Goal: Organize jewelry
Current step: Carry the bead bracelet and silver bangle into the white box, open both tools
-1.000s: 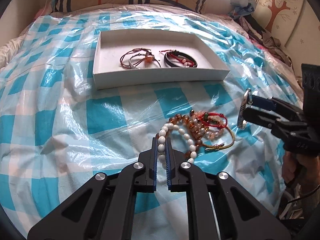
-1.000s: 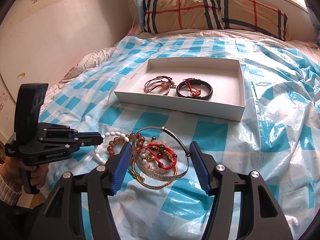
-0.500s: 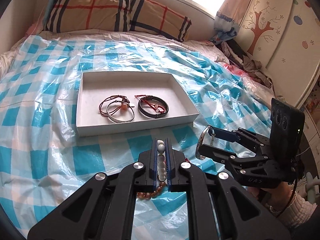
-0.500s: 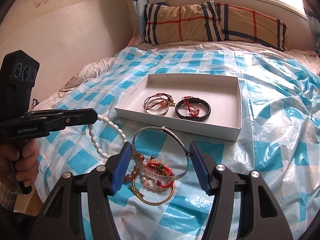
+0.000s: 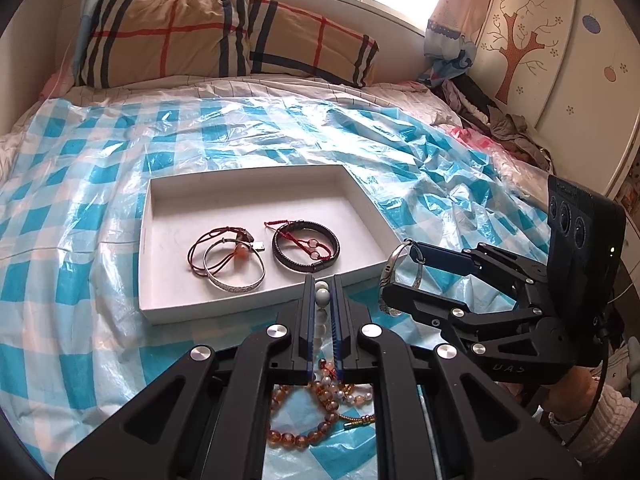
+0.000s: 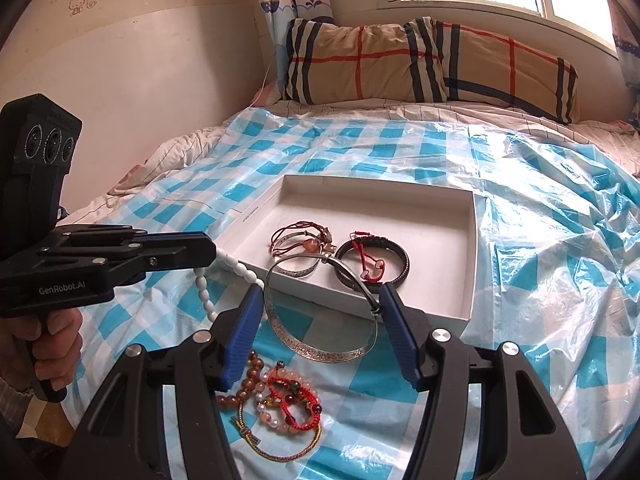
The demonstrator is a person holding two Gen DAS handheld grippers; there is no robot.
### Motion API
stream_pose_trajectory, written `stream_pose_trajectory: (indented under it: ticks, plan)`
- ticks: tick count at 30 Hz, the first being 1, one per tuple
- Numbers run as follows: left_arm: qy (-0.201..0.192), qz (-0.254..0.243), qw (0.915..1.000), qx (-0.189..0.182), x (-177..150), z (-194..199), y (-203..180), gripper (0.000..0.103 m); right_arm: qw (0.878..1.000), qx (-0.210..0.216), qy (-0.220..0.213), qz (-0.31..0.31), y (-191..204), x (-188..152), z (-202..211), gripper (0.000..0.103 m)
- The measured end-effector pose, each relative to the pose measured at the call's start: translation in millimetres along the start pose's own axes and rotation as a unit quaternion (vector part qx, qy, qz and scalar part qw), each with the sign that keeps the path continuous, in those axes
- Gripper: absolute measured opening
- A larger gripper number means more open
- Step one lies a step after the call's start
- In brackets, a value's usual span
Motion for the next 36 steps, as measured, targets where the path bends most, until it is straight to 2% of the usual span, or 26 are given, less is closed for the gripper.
stream_pose_trajectory:
  ticks: [13,36]
  plan:
    - [-0.016,-0.018,0.9996,0.010,30,-25,1,0.007,1.000,-0.014,-0.003,0.006,-20,15,-30,0.058]
    - [-0.027,0.000,0.9995,0.015,45,-56,22,0.007,1.000,-0.019,-0.008,0.009,-26,28,-59,0.058]
Point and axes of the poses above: each gripper's, at about its wrist camera, not at the fingertips, and z roughly against the way its jaws point, y to its left, x to its top, the point moved 10 cm from there along -z, roughly the way its jaws point, and after that the axes turned 3 degrees about z, right-handed, at the moved point
